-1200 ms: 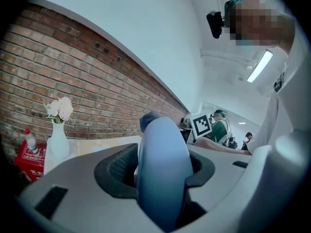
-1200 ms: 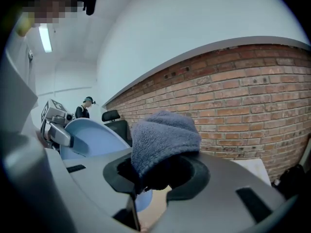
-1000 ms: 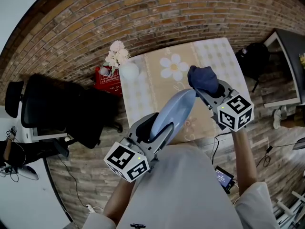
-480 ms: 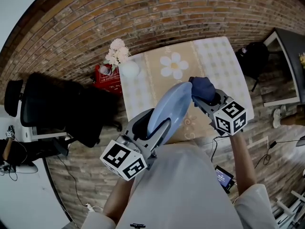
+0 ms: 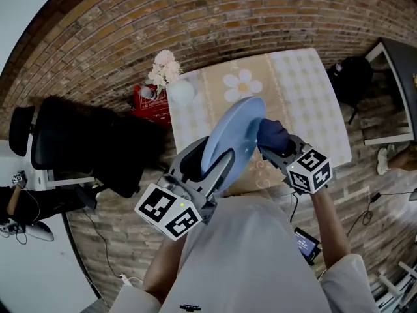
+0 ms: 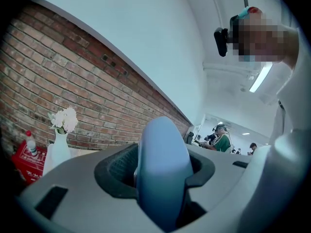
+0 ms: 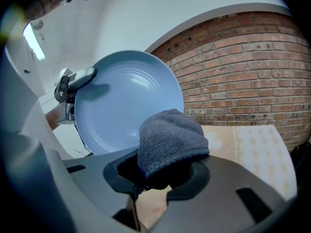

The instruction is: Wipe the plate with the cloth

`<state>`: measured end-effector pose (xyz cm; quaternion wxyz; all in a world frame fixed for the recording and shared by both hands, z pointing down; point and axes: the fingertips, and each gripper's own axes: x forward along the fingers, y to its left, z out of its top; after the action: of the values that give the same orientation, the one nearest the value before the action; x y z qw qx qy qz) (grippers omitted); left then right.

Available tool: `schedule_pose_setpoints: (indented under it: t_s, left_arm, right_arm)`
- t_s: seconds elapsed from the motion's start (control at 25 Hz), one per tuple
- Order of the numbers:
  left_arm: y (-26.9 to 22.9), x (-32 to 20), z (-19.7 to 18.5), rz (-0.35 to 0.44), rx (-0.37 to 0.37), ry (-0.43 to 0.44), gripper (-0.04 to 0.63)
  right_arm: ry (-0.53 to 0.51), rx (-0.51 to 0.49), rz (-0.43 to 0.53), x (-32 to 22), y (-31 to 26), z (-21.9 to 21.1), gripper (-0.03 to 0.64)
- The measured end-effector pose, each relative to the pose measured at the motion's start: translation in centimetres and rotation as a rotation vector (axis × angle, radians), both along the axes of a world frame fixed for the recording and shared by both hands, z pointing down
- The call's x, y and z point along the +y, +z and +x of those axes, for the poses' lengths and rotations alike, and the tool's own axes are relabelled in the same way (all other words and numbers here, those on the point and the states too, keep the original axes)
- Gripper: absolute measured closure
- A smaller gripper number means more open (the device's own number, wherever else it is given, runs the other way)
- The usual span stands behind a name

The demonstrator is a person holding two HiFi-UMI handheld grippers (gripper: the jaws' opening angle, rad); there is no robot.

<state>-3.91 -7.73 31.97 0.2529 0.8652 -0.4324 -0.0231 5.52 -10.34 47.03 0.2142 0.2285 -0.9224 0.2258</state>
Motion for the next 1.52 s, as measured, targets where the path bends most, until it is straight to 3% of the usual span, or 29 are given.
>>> schedule_pose_setpoints:
  t_s: [0.44,0.76,1.2,1.52]
  left_arm:
    - [-1.6,-1.4,-1.8,0.036,0.036,-0.002,0.377]
    - [-2.1,-1.2,-3.0,0.046,0.049,0.007,0.377]
    - [0.7,1.4,-4.5,0.011,0.064,0.013,0.377]
    - [2.7,4.1,-7.3,-0.022,0.084,-0.012,0.377]
  right_arm:
    - [-0.017,-0.076,-0.082,5.9,-0.5,-5.1,0.472]
    - [-0.055,-0.153,-0.090,10.5,-3.7,-9.2,0.472]
    - [-0.170,-0.360,0.013,14.7,-9.4,-13.9,0.472]
    - [-0.119,-0.398,0.053,15.9,-10.0,-14.4,0.472]
